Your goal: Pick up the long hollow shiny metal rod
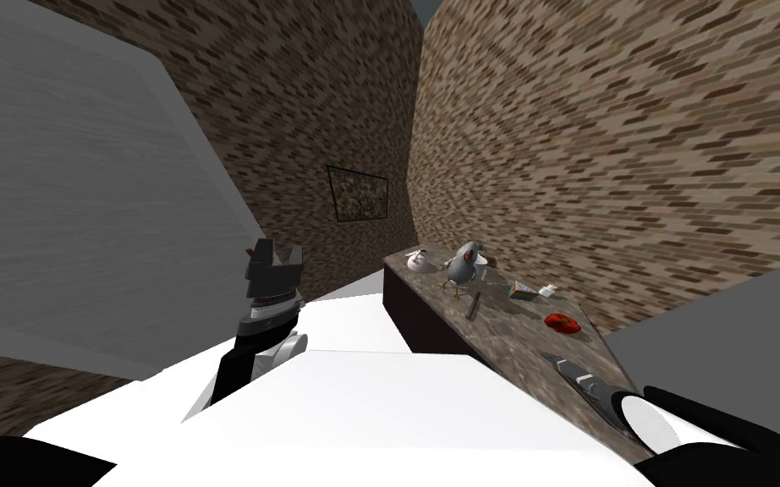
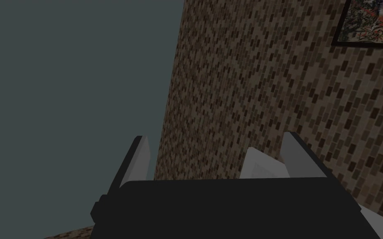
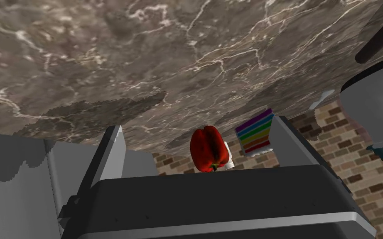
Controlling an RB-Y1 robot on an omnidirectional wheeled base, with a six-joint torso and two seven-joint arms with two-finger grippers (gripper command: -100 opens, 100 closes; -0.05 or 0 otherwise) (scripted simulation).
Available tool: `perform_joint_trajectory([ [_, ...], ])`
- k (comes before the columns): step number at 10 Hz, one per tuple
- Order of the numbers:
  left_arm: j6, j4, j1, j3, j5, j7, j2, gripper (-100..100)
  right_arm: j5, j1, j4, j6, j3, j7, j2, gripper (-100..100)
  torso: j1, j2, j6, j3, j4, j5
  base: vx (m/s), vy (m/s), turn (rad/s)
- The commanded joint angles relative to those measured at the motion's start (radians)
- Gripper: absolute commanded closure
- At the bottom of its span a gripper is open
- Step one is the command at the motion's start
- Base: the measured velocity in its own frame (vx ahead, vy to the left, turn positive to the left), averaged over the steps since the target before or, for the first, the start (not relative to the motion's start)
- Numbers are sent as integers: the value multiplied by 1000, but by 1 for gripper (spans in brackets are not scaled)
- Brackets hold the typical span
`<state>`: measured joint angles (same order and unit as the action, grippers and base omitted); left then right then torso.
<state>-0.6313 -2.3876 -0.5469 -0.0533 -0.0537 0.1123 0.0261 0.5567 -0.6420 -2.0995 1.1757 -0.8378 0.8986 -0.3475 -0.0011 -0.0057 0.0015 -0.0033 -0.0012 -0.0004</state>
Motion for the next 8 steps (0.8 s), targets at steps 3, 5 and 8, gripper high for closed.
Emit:
perform_joint_trajectory([
  [3, 0, 0, 0, 0, 0, 0, 0, 0, 26, 16, 32, 102, -20, 39, -22, -100, 0, -1, 0, 0, 0, 0, 70, -12, 234],
  [5, 0, 0, 0, 0, 0, 0, 0, 0, 38, 25, 48, 158, -28, 55, -34, -100, 0, -1, 0, -1, 0, 0, 74, -15, 201],
  [8, 0, 0, 0, 0, 0, 0, 0, 0, 49, 33, 64, 221, -35, 70, -46, -100, 0, -2, 0, -1, 0, 0, 69, -15, 161],
])
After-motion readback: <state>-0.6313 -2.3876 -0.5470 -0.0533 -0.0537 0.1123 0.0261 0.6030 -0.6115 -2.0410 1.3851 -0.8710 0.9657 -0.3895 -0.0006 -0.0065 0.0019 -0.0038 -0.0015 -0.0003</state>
